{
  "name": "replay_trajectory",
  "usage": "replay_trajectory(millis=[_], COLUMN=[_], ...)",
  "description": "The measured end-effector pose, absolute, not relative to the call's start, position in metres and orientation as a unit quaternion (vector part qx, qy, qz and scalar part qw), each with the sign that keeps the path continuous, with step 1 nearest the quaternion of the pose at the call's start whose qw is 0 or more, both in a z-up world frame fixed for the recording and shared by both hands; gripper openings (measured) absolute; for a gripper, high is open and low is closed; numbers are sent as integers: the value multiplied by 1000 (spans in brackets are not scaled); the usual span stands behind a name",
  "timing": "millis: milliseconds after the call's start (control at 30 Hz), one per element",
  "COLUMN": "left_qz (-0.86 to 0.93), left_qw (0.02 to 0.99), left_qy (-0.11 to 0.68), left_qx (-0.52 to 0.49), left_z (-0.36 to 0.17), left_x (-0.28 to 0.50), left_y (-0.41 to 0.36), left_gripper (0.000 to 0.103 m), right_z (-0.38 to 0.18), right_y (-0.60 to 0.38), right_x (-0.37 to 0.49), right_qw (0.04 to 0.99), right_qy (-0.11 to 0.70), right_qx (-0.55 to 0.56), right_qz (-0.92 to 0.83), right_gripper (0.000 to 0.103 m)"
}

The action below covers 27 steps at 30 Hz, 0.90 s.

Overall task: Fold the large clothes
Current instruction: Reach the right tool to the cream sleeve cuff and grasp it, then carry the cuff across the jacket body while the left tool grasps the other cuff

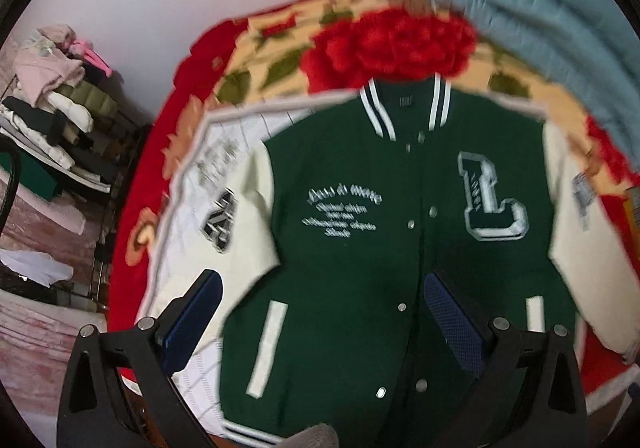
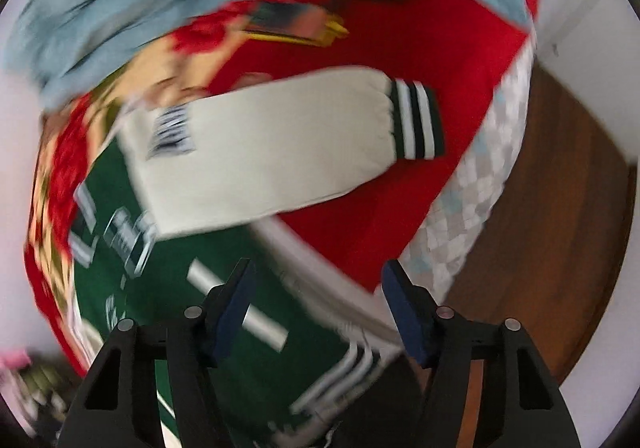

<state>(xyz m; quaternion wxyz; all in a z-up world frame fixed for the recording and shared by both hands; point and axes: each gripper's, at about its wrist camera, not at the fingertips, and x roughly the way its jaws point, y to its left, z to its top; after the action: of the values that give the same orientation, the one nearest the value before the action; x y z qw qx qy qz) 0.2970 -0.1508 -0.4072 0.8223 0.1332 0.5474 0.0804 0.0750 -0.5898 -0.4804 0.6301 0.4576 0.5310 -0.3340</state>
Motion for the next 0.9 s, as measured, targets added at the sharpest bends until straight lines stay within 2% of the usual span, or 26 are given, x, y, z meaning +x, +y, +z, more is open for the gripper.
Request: replay_trajectory(millis=[100,200,400,433,467,533,733,900], left_qz=[89,87,68,66,64,59,61,101], left_qw=[803,791,785,784,783,784,794,795], left_qy=[573,588,595,597,597,597,583,585], left_qx=[139,145,157,158,159,163,159,130], left_z=[-461,-507,-555,-560,-564,-569,-553,-536], left_x=[314,331,355,361,363,370,389,411], left_y=[-164,-177,-206,-211,-215,-222,-213,-156], left_gripper=[103,103,103,103,103,103,103,103], right_z=[-549,-592,-618,-615,-610,-602,-518,-424], right_y=[-620,-638,-652,-652,-651,-651,-635,-571], right_x=[68,63,85,90,96,108,184,284], right_qw=[598,577,589,600,606,623,704,796], right_qy=[503,463,397,380,372,353,330,343], right_qx=[517,562,568,561,548,550,498,406], right_qz=[-351,-370,-416,-426,-440,-431,-383,-289], right_gripper=[71,71,74,60,35,19,13,12])
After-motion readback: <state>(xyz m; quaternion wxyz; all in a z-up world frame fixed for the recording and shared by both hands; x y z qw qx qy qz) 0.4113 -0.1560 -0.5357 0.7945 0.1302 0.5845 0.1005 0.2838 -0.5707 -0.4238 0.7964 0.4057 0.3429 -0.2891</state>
